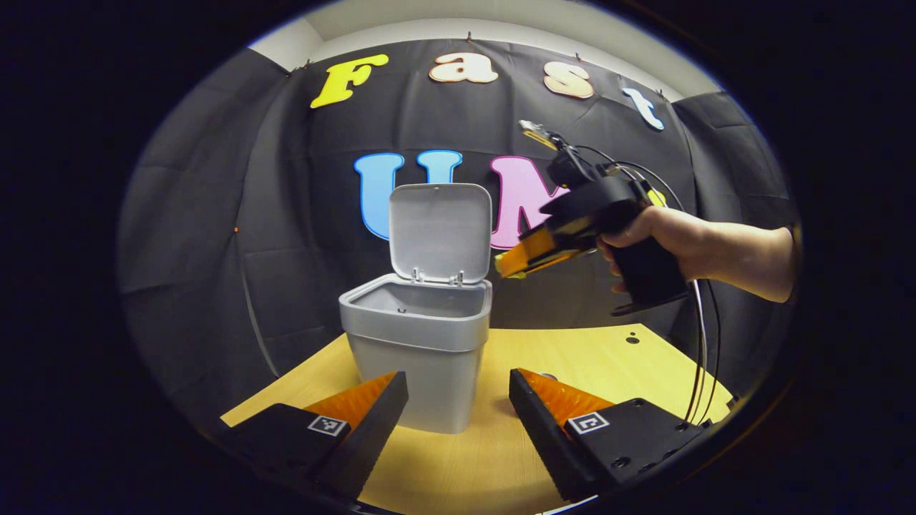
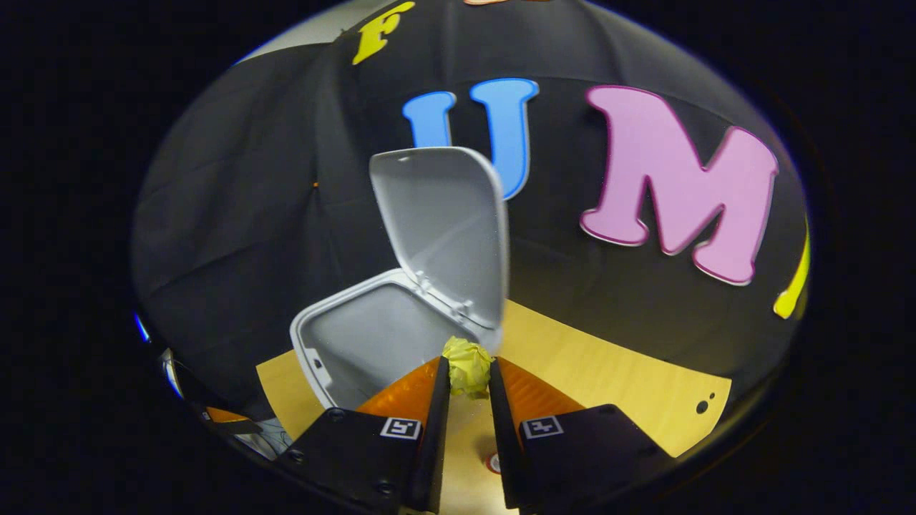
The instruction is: Press the lid of the desktop garbage bin to open it, pick up the crumpled paper on the desktop and throw it into the bin, then pick up the pop can on the desktop and drop it into the bin, and finally close the garbage bin lid.
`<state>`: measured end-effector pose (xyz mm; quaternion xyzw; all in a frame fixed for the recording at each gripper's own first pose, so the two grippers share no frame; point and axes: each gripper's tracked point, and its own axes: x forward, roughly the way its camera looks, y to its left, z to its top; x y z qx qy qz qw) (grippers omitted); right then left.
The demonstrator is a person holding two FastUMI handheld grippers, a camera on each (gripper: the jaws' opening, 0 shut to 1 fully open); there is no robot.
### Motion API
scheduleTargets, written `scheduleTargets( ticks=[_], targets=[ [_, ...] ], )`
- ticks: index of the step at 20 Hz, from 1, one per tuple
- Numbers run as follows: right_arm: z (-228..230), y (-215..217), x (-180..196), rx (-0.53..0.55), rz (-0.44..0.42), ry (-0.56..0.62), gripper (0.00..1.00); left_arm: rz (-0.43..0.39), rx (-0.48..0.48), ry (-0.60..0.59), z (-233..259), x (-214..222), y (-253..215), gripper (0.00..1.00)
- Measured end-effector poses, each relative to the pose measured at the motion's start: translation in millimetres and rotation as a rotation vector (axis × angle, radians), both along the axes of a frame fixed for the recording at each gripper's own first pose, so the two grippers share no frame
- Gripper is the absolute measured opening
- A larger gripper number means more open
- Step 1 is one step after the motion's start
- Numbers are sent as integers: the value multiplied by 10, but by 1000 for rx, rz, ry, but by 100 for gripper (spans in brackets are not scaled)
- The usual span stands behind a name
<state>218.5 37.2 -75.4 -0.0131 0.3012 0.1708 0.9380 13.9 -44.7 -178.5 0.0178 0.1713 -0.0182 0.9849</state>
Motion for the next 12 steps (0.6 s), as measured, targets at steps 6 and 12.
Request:
scheduleTargets(
  ticks=[6, 12],
  targets=[
    [-270, 758, 189, -17, 104, 44, 36, 54, 19, -16, 75, -94, 254, 96],
    [-385, 849, 163, -25, 131, 55, 51, 107, 18, 10, 11, -297, 368, 96]
  ],
)
